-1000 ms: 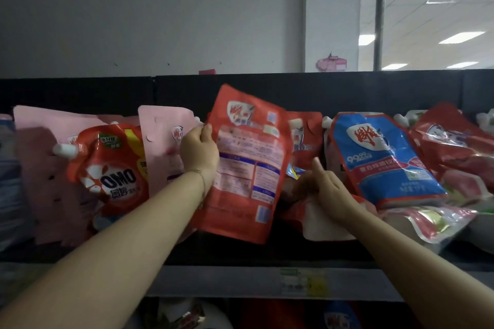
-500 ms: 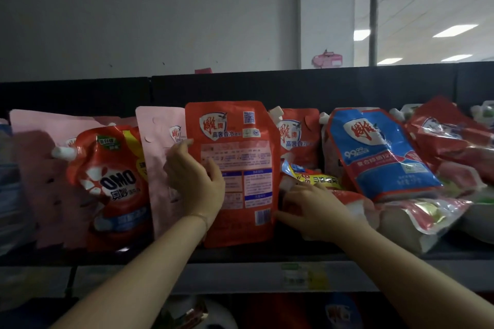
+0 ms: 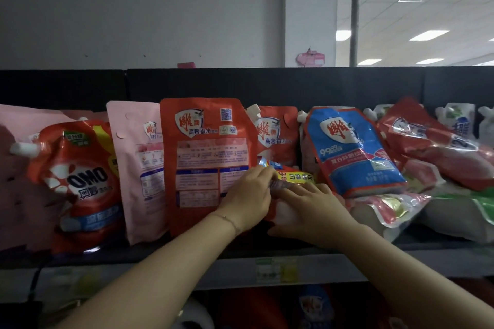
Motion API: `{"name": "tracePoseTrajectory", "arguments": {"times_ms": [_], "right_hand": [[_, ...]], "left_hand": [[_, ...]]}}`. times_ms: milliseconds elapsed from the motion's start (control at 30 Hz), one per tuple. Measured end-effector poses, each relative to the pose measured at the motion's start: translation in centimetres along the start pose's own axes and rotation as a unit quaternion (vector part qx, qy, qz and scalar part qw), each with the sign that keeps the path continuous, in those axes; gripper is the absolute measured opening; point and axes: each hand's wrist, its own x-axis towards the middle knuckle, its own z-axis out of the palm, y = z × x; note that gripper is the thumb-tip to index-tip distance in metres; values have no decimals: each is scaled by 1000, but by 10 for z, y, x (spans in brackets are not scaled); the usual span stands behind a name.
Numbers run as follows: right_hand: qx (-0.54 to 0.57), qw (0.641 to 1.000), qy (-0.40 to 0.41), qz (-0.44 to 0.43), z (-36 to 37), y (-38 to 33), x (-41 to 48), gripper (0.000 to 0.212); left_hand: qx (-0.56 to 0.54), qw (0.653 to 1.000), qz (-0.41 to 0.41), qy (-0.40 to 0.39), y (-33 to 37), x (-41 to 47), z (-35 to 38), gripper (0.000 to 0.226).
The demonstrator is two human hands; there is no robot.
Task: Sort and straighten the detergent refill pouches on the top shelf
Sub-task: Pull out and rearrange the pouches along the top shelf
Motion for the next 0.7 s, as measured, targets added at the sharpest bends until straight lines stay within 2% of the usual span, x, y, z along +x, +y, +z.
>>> {"name": "tracePoseTrajectory", "arguments": {"times_ms": [167, 267, 333, 433, 567, 633, 700], "right_hand": [[-5, 998, 55, 9, 14, -2, -3, 87], [16, 998, 63, 3, 14, 1, -2, 85], [43, 998, 56, 1, 10, 2, 1, 83], [93, 994, 57, 6, 4, 6, 7, 73], [117, 987, 106, 18, 6, 15, 12, 48], [97, 984, 147, 9, 13, 16, 10, 51], [93, 980, 176, 2, 18, 16, 7, 56]], "left_hand": [[130, 984, 13, -119, 4, 54, 13, 32], [142, 967, -22, -209, 5, 79, 17, 41], [184, 950, -8, -252, 9, 89, 20, 44], [243, 937, 25, -249, 14, 96, 21, 39], [297, 914, 55, -272, 8, 97, 32, 33], [308, 914, 42, -261, 5, 93, 36, 36], [289, 933, 34, -212, 1, 93, 35, 33]]}}
